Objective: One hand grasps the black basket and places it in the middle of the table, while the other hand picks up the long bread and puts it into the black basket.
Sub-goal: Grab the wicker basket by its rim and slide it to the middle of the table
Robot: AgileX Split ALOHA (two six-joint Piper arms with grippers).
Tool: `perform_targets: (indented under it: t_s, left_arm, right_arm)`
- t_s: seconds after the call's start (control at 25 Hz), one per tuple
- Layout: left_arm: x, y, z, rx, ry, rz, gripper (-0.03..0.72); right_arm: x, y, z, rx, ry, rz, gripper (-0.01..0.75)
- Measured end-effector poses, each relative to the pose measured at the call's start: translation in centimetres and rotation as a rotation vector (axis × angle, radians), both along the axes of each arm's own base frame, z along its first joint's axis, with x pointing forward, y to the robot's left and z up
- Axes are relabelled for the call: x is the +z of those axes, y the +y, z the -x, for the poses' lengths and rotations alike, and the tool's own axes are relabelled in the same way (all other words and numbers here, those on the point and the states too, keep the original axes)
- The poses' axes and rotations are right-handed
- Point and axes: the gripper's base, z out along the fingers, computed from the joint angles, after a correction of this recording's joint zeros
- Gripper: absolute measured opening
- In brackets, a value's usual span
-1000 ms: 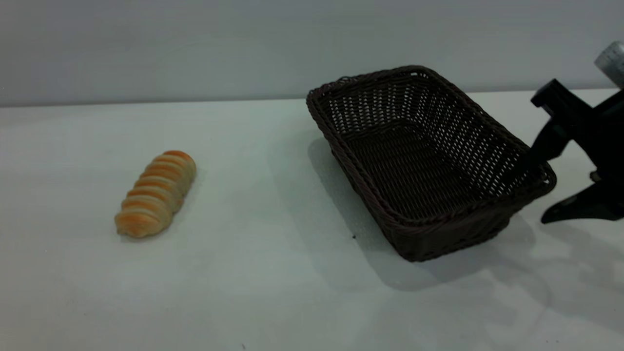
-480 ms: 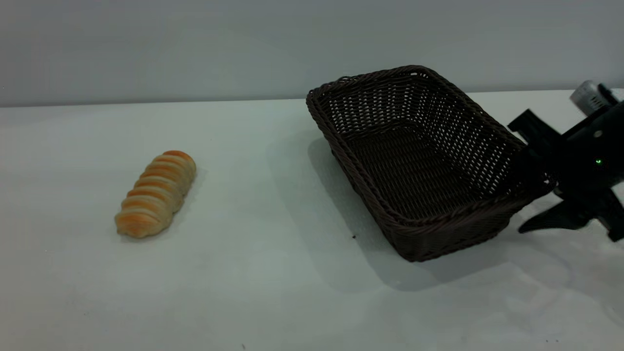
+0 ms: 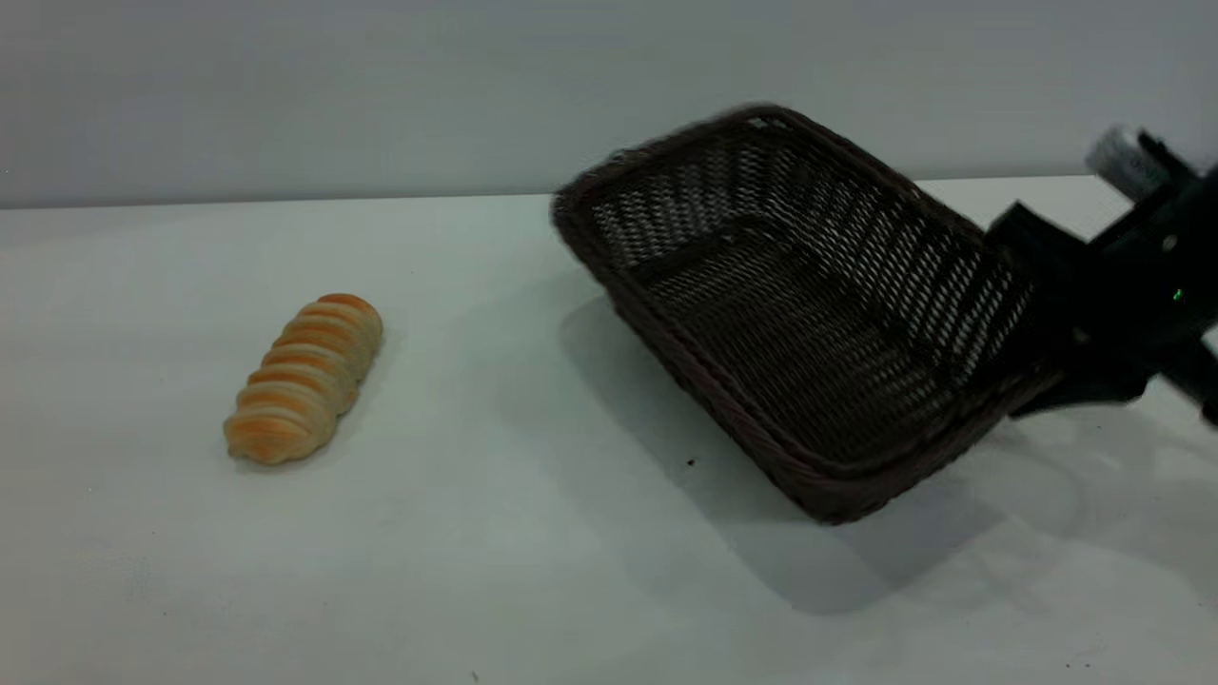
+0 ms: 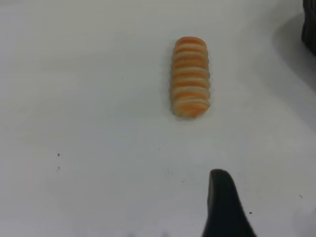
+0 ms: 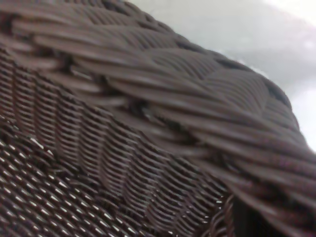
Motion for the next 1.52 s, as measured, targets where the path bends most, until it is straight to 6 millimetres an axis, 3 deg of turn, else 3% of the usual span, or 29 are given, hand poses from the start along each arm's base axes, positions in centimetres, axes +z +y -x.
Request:
perform_targets:
  t_s: [0.2,0.36,0.76,0.96,1.16,1.28,1.52]
  left_arm:
    - [0.0,0.0,0.0,0.000,0.000,0.000,0.472]
    - [0.0,0.0,0.0,0.000,0.000,0.000,0.472]
    - [0.0,0.0,0.0,0.000,0.000,0.000,0.472]
    - [0.0,0.0,0.0,0.000,0.000,0.000,0.472]
    - [0.0,0.0,0.0,0.000,0.000,0.000,0.472]
    - [0.0,0.0,0.0,0.000,0.000,0.000,0.472]
    - [0.0,0.1,0.0,0.001,-0.001,-0.016,0.472]
  right_arm:
    - [3.0,0.6,-1.1,0.258,-0.022,0.034,0.185]
    - [3.6,1.5,-3.0,0.422,0.023,0.096,0.185]
    - [1.7,9.7,-8.1,0.728,0.076,0.109,0.185]
    - [0.0,11.4,-8.9,0.846,0.158,0.121,0.185]
    - [0.2,11.6,-9.4,0.849,0.168,0.128,0.189]
    - [1.0,11.5,-9.8,0.864,0.174,0.148,0.228]
    - [3.2,11.4,-11.0,0.901,0.138,0.214,0.434]
